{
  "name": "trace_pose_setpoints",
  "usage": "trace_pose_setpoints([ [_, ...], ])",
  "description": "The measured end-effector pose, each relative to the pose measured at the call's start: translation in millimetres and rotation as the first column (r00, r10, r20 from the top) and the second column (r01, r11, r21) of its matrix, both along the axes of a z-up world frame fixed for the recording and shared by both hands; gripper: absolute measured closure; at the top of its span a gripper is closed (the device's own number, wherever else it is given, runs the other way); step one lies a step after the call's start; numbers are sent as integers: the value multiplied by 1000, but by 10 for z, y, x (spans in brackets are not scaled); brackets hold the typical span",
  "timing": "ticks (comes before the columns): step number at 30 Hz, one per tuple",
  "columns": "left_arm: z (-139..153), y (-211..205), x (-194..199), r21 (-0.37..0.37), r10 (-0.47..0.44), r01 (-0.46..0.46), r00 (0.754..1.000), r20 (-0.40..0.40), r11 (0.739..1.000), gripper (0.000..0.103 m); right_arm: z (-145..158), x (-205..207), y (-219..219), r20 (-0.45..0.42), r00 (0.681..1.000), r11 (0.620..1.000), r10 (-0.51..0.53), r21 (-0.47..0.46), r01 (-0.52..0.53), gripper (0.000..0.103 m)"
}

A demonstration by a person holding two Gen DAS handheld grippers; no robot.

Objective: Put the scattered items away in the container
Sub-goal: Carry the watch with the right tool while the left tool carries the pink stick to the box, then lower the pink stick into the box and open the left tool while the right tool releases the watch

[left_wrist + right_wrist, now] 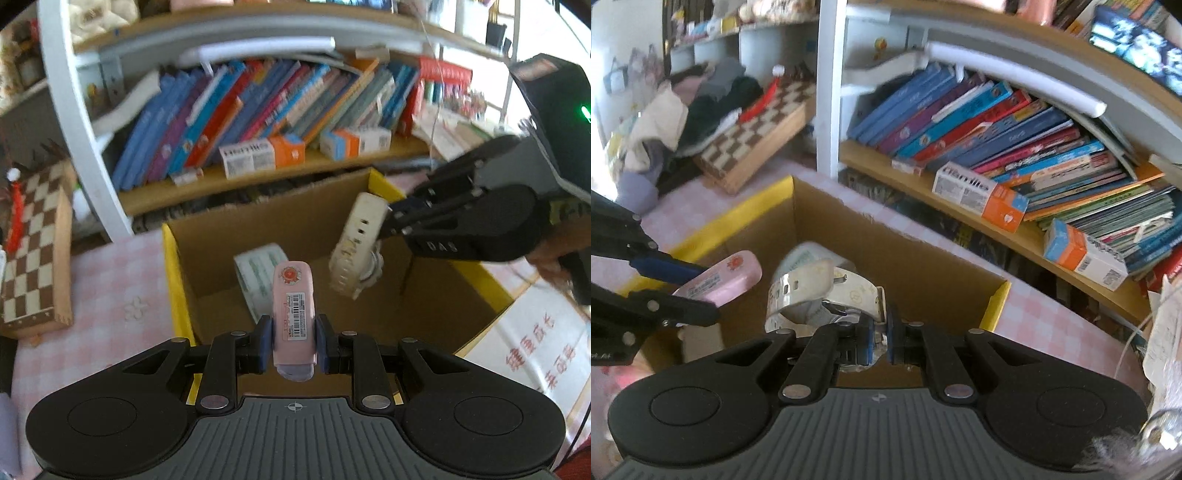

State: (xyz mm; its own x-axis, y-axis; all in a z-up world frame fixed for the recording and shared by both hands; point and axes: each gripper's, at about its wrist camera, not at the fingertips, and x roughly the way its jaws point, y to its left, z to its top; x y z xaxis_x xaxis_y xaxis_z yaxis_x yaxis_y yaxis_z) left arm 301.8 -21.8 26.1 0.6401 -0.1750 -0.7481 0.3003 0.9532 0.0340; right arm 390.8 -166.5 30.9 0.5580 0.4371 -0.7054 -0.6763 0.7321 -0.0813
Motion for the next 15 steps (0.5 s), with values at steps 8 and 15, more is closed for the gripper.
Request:
trace_pose_setpoints([
  [8, -221, -148, 223, 59, -94, 102, 987, -129, 993, 80, -284, 335, 227, -47, 993, 979, 112, -168, -118, 96],
  [15, -329, -273, 394, 83, -156, 177, 965, -212, 981, 80, -408, 544, 399, -78, 981, 946, 178, -260, -193, 96],
])
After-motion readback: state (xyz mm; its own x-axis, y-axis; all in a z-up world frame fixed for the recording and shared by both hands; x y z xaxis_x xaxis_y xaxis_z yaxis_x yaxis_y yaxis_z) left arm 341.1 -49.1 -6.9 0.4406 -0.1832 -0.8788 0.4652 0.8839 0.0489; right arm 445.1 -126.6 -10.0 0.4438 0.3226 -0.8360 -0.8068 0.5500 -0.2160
